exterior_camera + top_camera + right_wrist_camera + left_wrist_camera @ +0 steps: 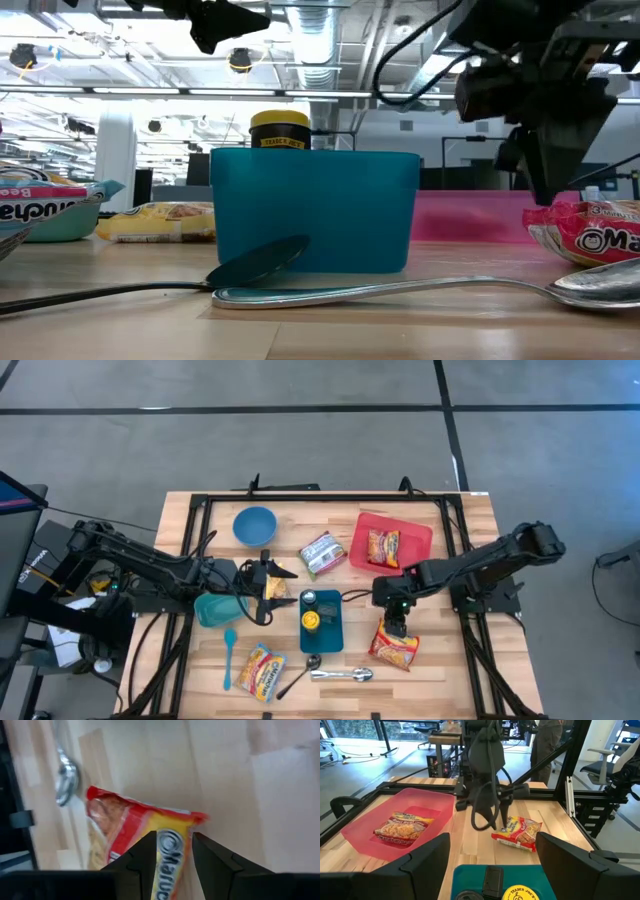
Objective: Pick & Place Food Item
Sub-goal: Put the red noodle pack into the red bin
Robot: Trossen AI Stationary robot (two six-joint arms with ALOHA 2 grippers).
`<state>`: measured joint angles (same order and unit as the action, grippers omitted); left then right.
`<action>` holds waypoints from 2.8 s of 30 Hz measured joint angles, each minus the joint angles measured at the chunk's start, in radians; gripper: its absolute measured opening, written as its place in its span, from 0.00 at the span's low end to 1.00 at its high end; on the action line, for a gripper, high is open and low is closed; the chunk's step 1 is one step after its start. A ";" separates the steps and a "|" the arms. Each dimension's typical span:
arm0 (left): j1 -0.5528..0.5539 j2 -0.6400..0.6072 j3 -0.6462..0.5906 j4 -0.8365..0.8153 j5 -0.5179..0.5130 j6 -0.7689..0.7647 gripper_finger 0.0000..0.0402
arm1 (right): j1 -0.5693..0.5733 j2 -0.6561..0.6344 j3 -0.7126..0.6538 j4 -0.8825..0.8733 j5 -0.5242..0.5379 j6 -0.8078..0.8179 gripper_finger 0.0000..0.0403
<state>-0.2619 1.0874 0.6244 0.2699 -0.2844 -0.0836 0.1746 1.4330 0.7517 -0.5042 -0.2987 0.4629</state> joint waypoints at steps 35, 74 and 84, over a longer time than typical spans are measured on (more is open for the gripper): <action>0.000 0.000 0.000 0.000 0.000 0.000 0.72 | -0.068 0.094 0.000 0.075 -0.120 -0.026 0.18; 0.000 0.000 0.000 0.000 0.000 0.000 0.72 | -0.051 0.188 0.001 0.161 -0.174 -0.029 0.00; 0.000 0.000 0.000 0.000 0.000 0.000 0.72 | -0.051 0.188 0.001 0.169 -0.143 -0.028 0.00</action>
<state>-0.2622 1.0874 0.6243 0.2695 -0.2844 -0.0836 0.1238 1.6207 0.7525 -0.3348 -0.4418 0.4351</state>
